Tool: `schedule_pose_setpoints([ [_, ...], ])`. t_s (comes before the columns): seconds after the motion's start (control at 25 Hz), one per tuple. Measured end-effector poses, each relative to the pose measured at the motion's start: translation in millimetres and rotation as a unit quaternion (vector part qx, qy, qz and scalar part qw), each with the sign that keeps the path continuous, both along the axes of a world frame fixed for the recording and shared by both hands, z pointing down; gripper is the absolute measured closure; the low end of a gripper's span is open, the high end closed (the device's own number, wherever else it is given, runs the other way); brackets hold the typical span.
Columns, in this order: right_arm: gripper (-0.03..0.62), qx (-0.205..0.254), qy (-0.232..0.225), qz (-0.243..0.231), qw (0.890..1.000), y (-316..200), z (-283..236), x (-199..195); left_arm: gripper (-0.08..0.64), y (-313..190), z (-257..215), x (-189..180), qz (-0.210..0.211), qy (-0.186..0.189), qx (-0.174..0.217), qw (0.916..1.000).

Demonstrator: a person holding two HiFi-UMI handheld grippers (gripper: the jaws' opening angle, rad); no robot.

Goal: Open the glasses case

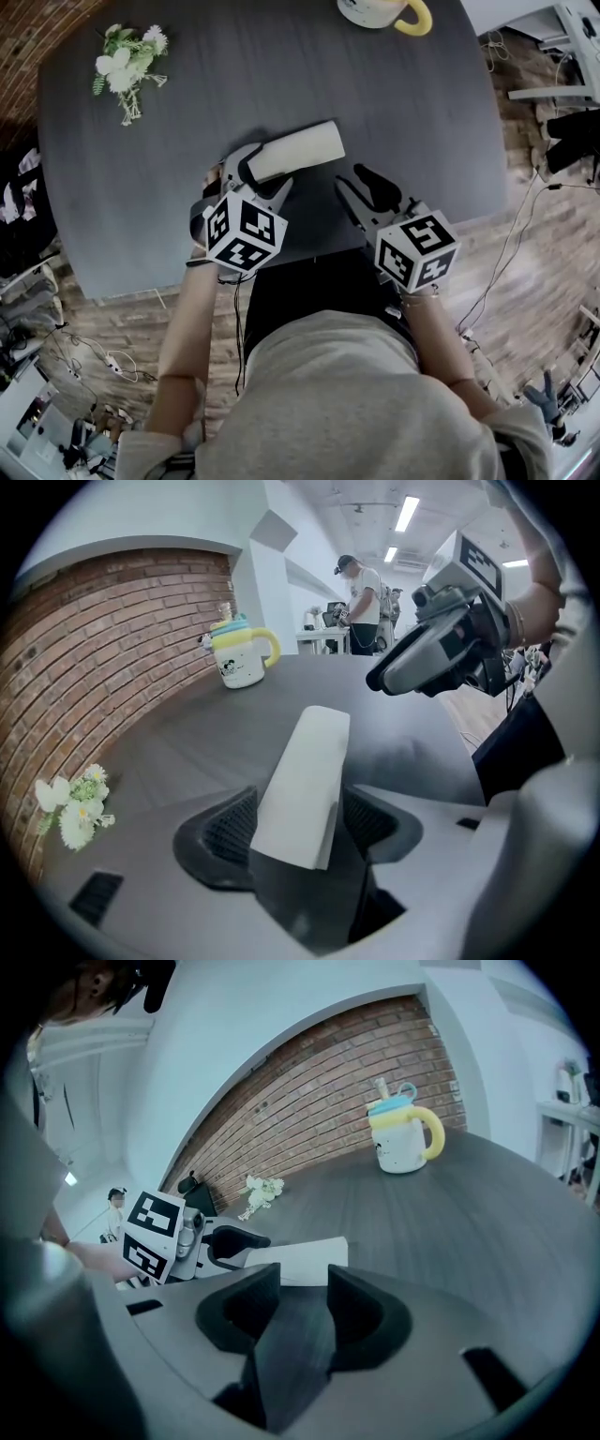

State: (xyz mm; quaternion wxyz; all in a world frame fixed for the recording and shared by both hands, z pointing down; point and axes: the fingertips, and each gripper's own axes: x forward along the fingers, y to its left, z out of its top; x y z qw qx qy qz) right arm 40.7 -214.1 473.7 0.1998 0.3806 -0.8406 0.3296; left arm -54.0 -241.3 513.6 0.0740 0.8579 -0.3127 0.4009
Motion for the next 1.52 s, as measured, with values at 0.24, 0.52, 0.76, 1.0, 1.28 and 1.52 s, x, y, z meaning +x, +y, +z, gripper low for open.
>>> schedule_pose_setpoints([
  [0.24,0.436,-0.004,-0.003,-0.001,1.0,0.5,0.0,2.1,0.272,-3.4,3.2,2.5,0.017,-0.01,-0.002,0.9998],
  [0.52,0.436,-0.008,-0.003,-0.001,1.0,-0.1,2.0,2.9,0.274,-3.0,1.8,2.4,0.03,0.0,-0.009,0.9995],
  [0.76,0.436,-0.008,-0.003,-0.004,1.0,-0.7,3.2,-1.3,0.287,-4.1,2.2,-0.1,0.042,0.006,-0.026,0.9988],
  [1.0,0.436,-0.002,-0.004,-0.005,1.0,-3.8,-0.8,-2.3,0.288,-5.3,1.1,-0.8,0.041,0.013,-0.041,0.9982],
  [1.28,0.438,-0.002,-0.003,-0.007,1.0,-2.2,-2.3,-0.8,0.301,-6.1,-5.9,1.0,0.048,0.022,-0.044,0.9977],
  [1.52,0.458,0.002,-0.003,-0.007,1.0,-2.7,-5.1,-2.3,0.314,-9.7,-13.9,-0.7,0.047,0.032,-0.036,0.9977],
])
